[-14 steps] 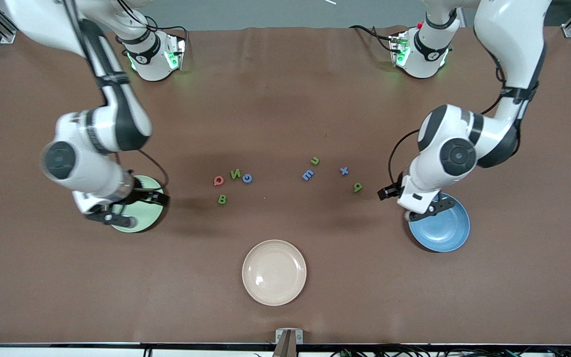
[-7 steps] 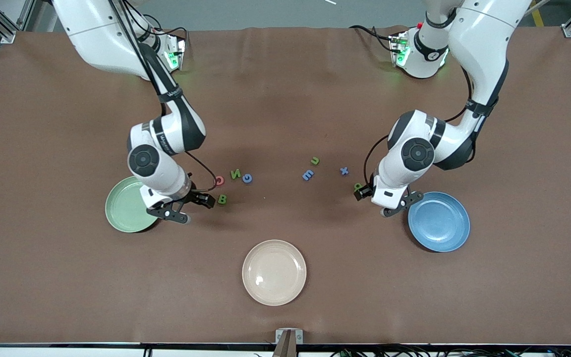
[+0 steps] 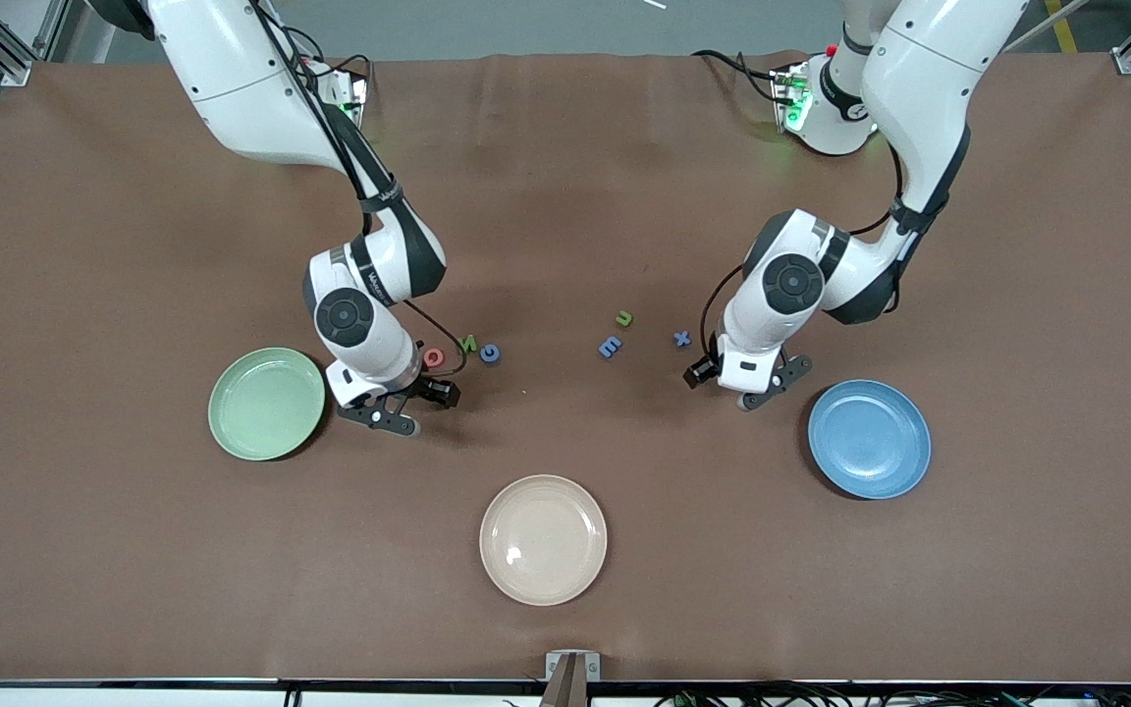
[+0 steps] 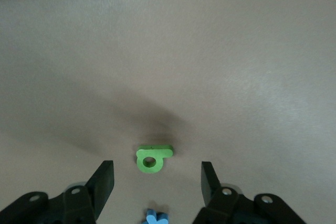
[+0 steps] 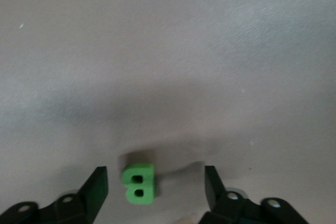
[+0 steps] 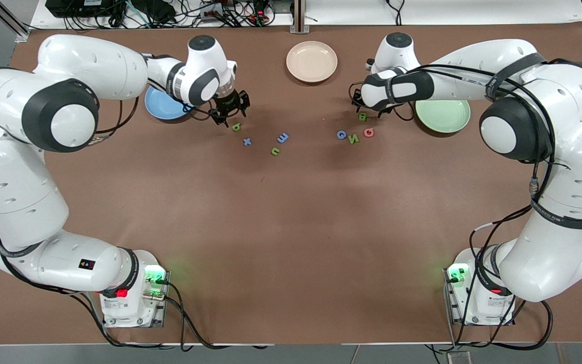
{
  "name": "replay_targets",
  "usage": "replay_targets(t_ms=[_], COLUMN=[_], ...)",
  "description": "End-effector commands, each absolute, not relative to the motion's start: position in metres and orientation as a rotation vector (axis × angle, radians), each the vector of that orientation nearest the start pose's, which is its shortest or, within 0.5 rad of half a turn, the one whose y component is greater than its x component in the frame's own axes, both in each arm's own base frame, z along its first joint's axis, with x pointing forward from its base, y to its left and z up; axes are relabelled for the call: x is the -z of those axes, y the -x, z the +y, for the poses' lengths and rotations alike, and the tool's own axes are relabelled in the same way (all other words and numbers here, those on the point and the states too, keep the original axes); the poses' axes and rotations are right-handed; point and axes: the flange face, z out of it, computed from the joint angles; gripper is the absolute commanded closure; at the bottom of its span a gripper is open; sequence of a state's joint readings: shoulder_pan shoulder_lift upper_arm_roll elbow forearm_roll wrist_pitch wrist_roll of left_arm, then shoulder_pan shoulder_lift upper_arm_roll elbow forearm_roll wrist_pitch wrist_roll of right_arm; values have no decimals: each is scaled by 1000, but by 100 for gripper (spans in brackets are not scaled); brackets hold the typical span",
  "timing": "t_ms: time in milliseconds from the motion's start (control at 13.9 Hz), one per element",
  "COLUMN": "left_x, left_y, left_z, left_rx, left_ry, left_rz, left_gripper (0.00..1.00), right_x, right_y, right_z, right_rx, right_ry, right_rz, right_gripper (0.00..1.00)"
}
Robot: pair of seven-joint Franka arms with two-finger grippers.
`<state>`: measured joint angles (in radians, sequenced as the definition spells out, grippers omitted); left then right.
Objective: Sort upper and lower case letters into plates
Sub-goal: 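Close the right gripper on green B while the left gripper grasps green b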
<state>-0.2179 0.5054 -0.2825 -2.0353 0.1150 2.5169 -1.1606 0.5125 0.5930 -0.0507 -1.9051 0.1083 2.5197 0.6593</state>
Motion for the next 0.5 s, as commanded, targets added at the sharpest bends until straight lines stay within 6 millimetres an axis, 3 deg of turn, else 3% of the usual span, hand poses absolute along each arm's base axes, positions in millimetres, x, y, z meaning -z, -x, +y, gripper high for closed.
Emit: replay_targets(t_ms=[0, 216, 431], left_x=[-186, -177, -176], left_y=[-525, -527, -526], left_z=[-286, -285, -286], left_rx=[-31, -34, -37], left_ry=[3023, 3017, 3015], left_rz=[-982, -975, -975], left_gripper=[28, 31, 46], right_x=[-186, -178, -176], right_y=[-562, -558, -558], right_z=[290, 297, 297], right_rx=[-8, -12, -13], right_ry=[3069, 3076, 3077], right_rz=[447, 437, 437], right_gripper=[27, 32, 43])
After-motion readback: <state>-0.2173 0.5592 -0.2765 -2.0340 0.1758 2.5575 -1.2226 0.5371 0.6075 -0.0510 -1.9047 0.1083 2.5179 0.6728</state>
